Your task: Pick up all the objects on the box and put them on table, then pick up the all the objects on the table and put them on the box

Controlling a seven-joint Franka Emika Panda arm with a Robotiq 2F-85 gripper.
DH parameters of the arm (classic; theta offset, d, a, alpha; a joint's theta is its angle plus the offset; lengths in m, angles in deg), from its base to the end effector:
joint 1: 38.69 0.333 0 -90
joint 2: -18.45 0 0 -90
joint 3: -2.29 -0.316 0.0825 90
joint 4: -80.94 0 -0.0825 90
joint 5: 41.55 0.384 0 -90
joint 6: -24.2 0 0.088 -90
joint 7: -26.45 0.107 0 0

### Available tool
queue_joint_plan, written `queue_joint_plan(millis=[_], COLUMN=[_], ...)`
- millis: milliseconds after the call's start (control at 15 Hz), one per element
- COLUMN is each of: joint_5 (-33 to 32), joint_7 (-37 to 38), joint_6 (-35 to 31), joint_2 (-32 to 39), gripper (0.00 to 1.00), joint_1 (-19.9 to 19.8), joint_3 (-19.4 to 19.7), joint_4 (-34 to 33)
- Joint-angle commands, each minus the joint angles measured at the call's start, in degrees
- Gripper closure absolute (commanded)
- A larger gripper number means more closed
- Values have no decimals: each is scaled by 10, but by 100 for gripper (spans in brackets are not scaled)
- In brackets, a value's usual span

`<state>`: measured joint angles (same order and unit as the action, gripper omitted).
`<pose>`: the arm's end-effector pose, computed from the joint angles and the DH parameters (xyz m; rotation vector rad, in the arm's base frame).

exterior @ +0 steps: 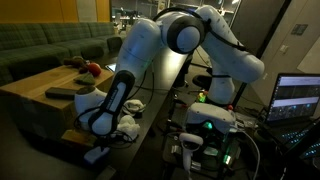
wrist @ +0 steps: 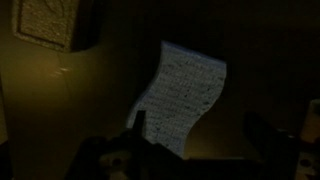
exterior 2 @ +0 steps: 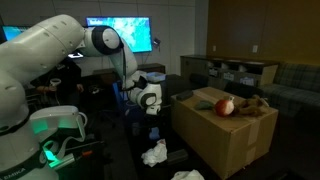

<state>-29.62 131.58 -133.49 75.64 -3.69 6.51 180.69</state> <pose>0.5418 0.3141 0.0096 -2.3267 2.0727 0.0159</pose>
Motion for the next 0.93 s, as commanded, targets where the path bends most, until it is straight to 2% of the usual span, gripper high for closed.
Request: queue_joint_plan(millis=[0, 867], joint_5=[-9, -25], joint_7=[34, 50], joint_6=[12, 26], joint_2=[-2, 31], gripper=[0, 0], joint_1=[-7, -35], joint_3=[4, 7], joint_4=[3, -12])
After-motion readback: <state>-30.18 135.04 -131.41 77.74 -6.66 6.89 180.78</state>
